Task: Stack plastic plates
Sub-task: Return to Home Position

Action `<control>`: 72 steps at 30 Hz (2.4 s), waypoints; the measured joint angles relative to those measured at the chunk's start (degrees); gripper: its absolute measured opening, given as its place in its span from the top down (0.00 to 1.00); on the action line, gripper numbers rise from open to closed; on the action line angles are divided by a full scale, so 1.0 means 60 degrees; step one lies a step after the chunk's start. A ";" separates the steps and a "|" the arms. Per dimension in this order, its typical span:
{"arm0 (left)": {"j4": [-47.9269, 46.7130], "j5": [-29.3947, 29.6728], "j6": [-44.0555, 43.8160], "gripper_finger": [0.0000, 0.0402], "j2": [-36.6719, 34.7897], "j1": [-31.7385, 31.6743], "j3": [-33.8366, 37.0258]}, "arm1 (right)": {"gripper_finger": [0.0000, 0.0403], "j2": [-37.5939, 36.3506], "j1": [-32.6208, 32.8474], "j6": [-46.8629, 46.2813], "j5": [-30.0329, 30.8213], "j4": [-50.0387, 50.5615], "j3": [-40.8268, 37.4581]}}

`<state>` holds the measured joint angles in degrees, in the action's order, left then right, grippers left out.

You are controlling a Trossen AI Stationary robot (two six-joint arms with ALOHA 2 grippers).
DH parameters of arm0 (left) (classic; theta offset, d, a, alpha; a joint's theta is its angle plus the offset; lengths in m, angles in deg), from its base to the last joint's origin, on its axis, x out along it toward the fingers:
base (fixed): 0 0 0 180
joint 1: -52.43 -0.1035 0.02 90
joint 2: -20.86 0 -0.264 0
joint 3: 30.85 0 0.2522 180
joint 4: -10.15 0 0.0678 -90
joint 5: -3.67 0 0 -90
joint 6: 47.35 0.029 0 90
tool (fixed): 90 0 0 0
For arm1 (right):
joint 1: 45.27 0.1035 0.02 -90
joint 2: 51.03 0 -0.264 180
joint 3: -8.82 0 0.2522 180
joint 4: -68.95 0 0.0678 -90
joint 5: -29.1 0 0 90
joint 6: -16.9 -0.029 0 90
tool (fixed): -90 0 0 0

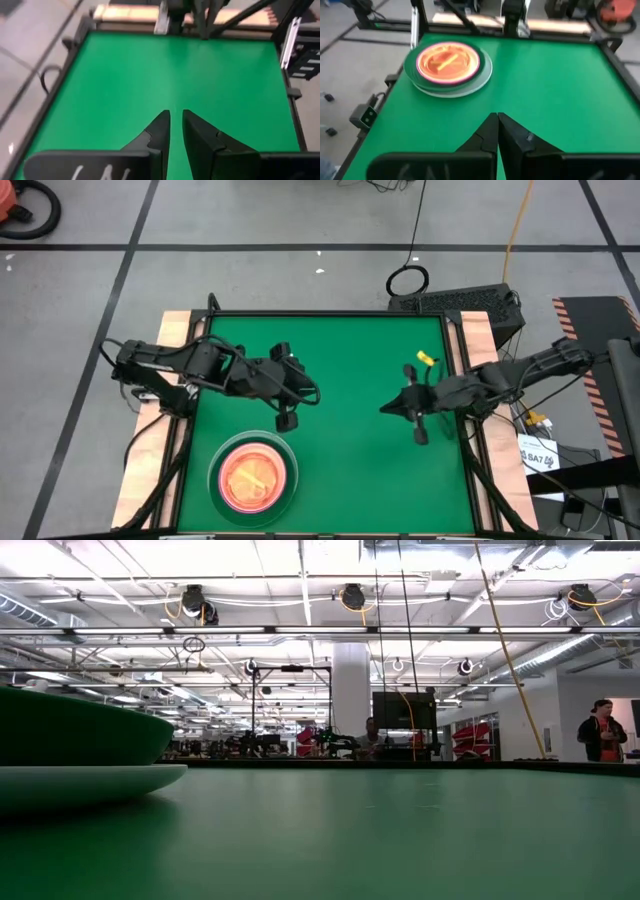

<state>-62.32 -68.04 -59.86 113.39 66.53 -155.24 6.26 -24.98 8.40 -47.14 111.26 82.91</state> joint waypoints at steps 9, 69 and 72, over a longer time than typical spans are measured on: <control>0.0935 -0.0458 0.1276 0.86 0.0000 -0.0790 0.0153 | 1.00 -0.1284 0.0004 0.0967 0.0231 0.0064 -0.0084; 1.0414 -0.0696 0.0483 0.86 -0.8260 -0.1033 1.4640 | 1.00 -0.7094 -0.0004 0.2060 0.0170 -0.5593 -0.8836; 1.0488 -0.0511 0.0559 0.86 -0.8468 -0.0920 1.4920 | 1.00 -0.7201 0.0000 0.2099 0.0167 -0.5809 -0.9091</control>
<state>0.61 -71.11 -56.51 62.58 61.01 -65.72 -36.94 -24.98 21.00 -46.14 76.40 28.36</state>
